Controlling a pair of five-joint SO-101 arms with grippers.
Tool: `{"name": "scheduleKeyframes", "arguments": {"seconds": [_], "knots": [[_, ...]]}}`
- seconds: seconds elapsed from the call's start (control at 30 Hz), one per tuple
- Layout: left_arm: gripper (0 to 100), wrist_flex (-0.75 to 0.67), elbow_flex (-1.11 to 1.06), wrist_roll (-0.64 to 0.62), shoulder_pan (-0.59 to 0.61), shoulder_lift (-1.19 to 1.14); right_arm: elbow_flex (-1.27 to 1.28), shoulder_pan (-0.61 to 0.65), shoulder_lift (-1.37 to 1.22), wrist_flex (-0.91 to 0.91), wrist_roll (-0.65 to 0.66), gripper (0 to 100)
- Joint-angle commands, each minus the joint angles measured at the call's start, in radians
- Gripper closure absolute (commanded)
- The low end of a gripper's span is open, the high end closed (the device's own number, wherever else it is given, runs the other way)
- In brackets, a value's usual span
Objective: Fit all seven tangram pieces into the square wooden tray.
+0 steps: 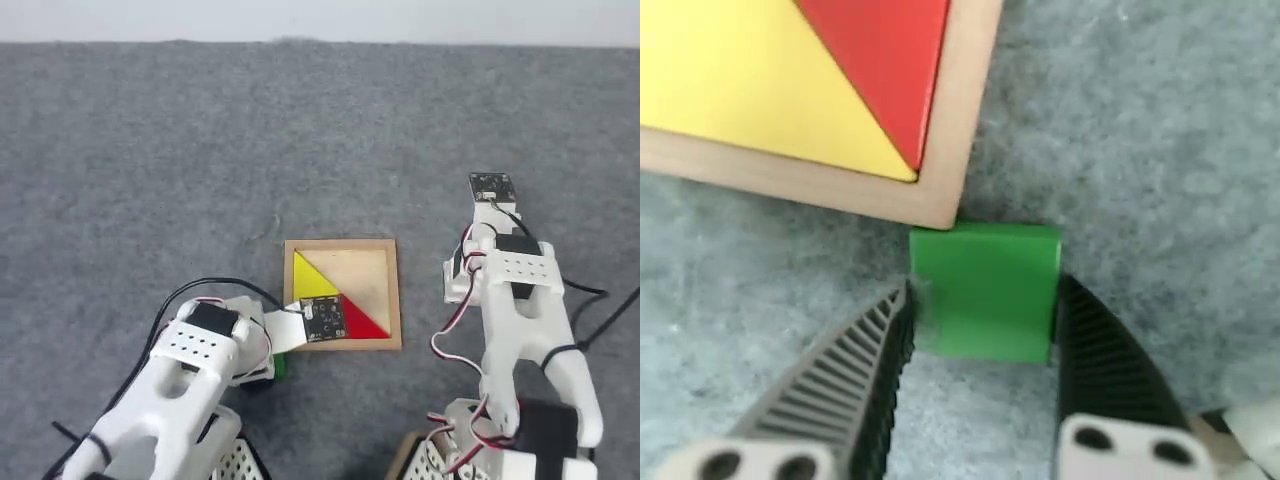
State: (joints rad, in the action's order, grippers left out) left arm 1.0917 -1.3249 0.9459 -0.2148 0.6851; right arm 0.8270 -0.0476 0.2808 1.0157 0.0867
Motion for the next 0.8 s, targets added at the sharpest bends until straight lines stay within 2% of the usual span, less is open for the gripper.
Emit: {"name": "scheduleKeyframes", "arguments": {"seconds": [0.0,0.1,0.33,0.43,0.6,0.77], "knots": [[82,0.003,-0.001,-0.009,0.025,0.02,-0.006,-0.012,0.054,-0.012,0.015,79.4],[82,0.017,0.036,-0.008,0.08,0.021,-0.006,-0.012,0.054,-0.012,0.015,79.4],[83,0.187,0.292,-0.008,0.163,0.021,-0.006,-0.012,0.054,-0.012,0.015,79.4],[83,0.181,0.369,-0.021,0.187,0.012,-0.005,-0.012,0.054,-0.012,0.015,79.4],[82,0.137,0.374,-0.081,0.187,0.009,-0.005,-0.01,0.054,-0.012,0.015,79.4],[75,0.272,0.332,0.003,0.14,0.008,-0.003,-0.01,0.054,-0.012,0.018,79.4]]}}
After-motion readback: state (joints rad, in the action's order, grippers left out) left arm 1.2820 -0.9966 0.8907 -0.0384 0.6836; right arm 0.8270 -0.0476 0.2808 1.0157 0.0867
